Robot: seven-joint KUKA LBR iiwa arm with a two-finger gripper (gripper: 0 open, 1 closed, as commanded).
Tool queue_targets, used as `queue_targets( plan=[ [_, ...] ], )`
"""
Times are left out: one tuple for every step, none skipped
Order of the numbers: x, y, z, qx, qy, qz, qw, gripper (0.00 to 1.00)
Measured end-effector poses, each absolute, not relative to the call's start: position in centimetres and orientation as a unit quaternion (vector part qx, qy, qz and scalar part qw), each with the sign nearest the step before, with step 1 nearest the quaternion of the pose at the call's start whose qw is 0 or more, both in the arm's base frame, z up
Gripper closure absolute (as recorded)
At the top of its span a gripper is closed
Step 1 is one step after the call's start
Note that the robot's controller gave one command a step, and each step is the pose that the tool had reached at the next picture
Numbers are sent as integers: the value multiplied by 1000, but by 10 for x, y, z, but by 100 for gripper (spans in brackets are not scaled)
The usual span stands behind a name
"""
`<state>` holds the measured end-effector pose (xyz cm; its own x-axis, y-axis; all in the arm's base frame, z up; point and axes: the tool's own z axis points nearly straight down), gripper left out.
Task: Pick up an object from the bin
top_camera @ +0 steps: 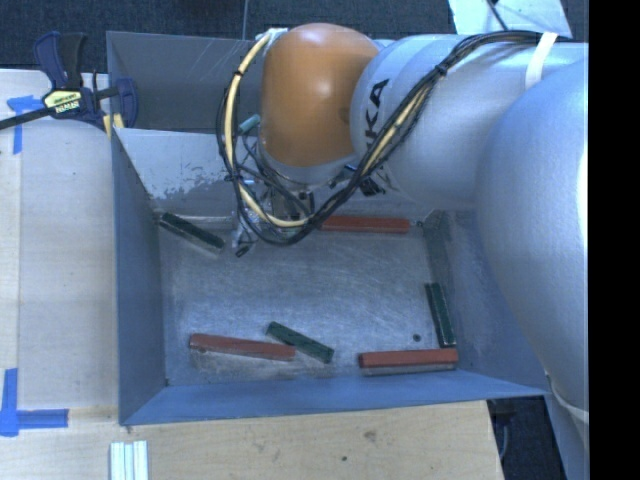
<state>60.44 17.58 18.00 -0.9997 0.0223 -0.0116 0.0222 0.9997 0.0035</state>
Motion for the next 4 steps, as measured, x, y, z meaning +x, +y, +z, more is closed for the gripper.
queue_targets(
  plan=[
    [547,162,187,3,1000,0,0,100],
    [482,192,146,-73,997,0,-2,100],
    [484,191,148,-71,997,0,1,0],
    [495,143,66,-117,993,-1,-2,0]
  ],
)
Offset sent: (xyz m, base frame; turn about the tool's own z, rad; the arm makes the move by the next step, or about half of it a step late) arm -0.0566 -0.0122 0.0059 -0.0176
